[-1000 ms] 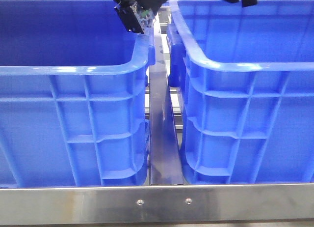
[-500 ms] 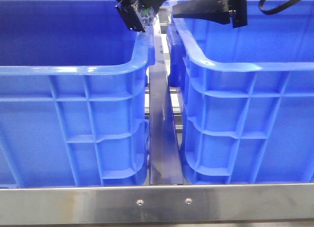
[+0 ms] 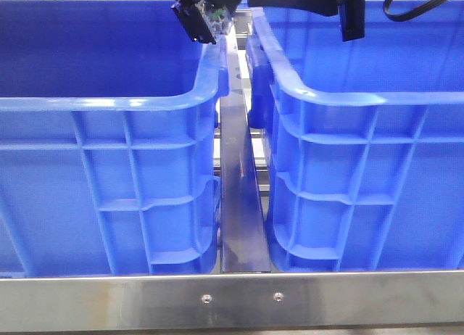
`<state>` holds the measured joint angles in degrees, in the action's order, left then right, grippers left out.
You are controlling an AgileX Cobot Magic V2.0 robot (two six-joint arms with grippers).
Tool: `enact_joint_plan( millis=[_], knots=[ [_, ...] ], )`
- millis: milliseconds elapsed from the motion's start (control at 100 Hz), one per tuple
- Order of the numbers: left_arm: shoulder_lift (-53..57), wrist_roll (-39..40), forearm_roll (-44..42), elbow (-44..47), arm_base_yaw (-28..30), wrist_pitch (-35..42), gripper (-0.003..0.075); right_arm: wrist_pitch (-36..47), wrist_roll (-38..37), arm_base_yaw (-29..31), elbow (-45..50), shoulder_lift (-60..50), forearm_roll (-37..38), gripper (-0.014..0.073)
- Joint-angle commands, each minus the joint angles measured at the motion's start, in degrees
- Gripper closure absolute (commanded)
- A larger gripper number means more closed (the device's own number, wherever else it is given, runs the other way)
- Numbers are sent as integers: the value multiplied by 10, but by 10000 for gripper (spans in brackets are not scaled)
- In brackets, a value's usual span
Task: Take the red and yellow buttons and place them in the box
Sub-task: 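Carry the red button with the right gripper over the other bin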
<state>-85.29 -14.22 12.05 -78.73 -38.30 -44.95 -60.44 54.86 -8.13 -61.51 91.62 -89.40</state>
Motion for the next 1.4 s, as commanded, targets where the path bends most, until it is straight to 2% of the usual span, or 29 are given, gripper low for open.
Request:
enact_joint_plan(
  millis=[0, 80, 200, 270, 450, 610, 820, 930, 1010, 1230, 1390],
  knots=[
    [23, -9, 11, -16, -4, 38, 608, -32, 12, 0, -18, -23, -38, 381],
    [23, -10, 11, -16, -4, 38, 501, -32, 12, 0, -18, -23, -38, 381],
    [23, -11, 11, -16, -4, 41, 259, -34, 12, 0, -18, -23, -38, 381],
    [23, -5, 11, -16, -4, 49, 202, -37, 12, 0, -18, -23, -39, 381],
    [30, -5, 11, -16, -4, 54, 209, -52, 13, 18, -25, -27, -75, 381],
    [50, -4, 19, -16, -4, 66, 210, -55, 15, 77, -54, -32, -79, 381],
    [59, -4, 19, -16, -4, 73, 210, -29, 137, 157, -62, -39, -74, 381],
    [59, -4, 20, -16, -4, 69, 210, 22, 188, 174, -62, -39, -39, 381],
    [59, -4, 20, -16, -4, 69, 210, 81, 209, 174, -62, -39, 14, 381],
    [59, -4, 30, -16, -4, 68, 210, 256, 215, 166, -62, -39, 107, 382],
    [59, -4, 32, -16, -4, 68, 210, 317, 219, 166, -62, -35, 123, 382]
  ],
)
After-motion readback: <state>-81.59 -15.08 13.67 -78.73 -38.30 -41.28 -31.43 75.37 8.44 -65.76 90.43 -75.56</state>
